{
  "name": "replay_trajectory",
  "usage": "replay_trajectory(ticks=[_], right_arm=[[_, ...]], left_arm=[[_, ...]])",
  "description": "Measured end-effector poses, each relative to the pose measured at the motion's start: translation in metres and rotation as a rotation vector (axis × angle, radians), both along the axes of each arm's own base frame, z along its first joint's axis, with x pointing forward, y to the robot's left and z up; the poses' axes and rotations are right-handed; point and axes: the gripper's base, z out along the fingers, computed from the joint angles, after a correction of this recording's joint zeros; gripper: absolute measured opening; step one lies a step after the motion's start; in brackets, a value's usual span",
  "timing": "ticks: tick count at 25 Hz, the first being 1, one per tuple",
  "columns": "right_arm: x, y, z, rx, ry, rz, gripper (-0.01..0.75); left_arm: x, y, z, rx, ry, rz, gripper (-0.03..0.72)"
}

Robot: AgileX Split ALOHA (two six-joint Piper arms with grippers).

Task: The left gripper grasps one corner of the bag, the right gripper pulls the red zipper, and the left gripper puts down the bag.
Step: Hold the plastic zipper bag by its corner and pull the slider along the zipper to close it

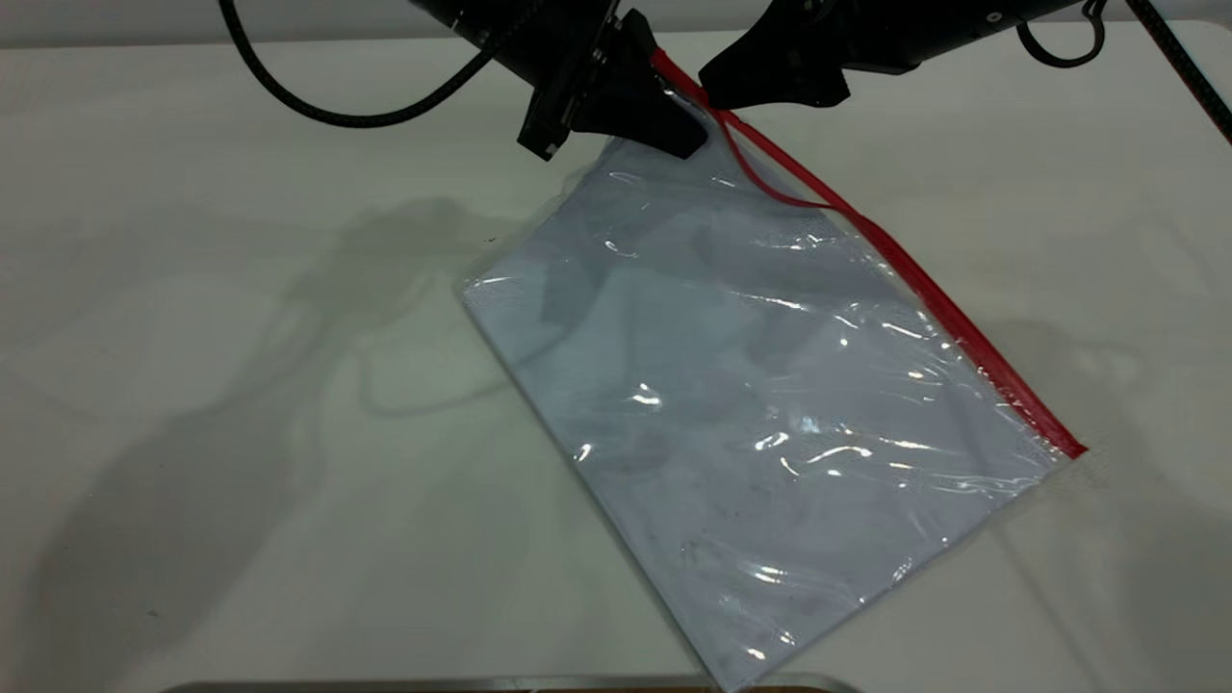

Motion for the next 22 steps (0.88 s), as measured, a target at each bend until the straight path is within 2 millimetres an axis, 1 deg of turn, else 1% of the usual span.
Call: replay_trajectory(ticks=[7, 18, 22], right_arm=[[0.000, 0.000, 0.000, 0.001, 0.000, 0.001, 0.488], [0.000, 0.000, 0.000, 0.003, 0.000, 0.002, 0.479], [0.000, 0.000, 0.000, -0.004, 0.000, -0.002, 0.451]], left_arm=[[-0.006, -0.012, 0.000, -0.004, 0.002, -0.024, 0.054], [-0.005, -0.016, 0.005, -0.068, 0.027, 0.017, 0.054], [-0.005, -0.016, 0.006, -0.072, 0.028, 0.020, 0.054]])
